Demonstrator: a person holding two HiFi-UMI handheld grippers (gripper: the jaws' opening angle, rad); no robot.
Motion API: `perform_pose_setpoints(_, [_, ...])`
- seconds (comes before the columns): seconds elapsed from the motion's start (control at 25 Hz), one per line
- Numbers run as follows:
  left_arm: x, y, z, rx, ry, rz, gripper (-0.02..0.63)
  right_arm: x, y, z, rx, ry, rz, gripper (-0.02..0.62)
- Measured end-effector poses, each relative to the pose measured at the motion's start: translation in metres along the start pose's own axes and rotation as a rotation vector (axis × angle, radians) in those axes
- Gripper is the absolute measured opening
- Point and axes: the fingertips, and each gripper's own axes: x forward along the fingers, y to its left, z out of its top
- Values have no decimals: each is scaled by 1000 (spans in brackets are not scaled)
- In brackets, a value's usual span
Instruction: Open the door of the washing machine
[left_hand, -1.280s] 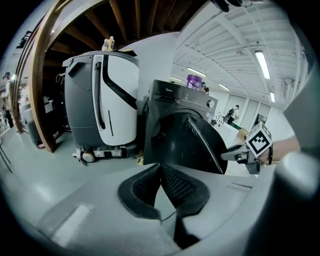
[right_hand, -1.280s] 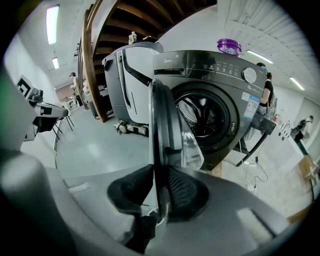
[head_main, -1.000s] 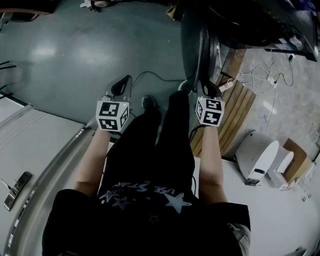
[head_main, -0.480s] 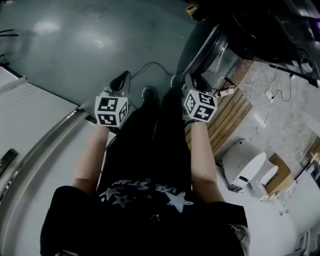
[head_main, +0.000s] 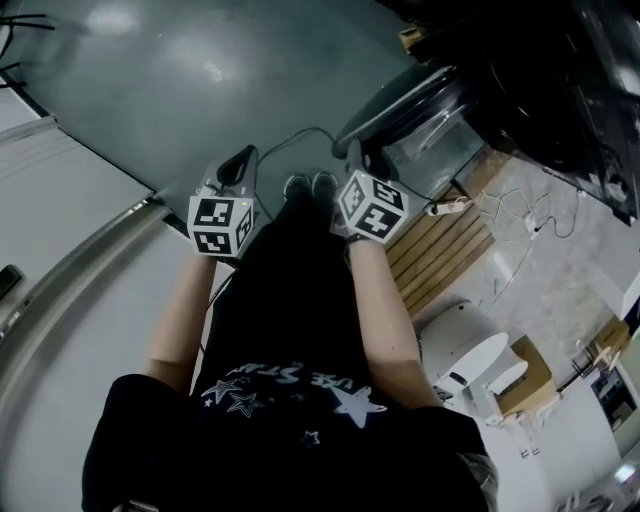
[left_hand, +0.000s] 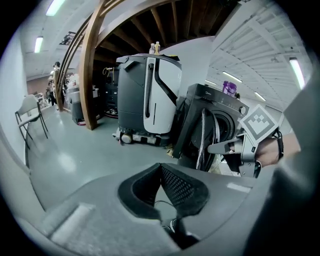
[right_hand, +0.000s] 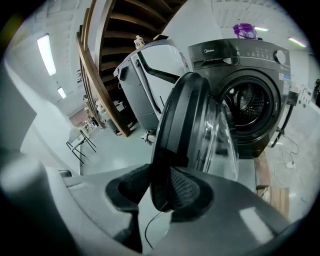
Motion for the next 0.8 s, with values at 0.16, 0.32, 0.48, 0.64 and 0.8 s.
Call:
perform_pose_setpoints(0.16, [1,15,-1,-45,16,63,11,19,27,12,6,-12,49,129])
perform_pose_setpoints(0.32, [-1,22,4,-50,15,122,11,37,50,21,24,-1,109,130])
perform_pose_setpoints(0.48, [-6,28,12,-85,-10,179,11,54,72,30,-4,18,175,130])
perform_pose_setpoints(0.64, [-10,39,24,-97,-37,207,11,67,89,40,-23,26,198,127])
perform_pose_setpoints(0.8, [-11,55,28,-98,-42,206,11,76,107,48,-3,32,189,124])
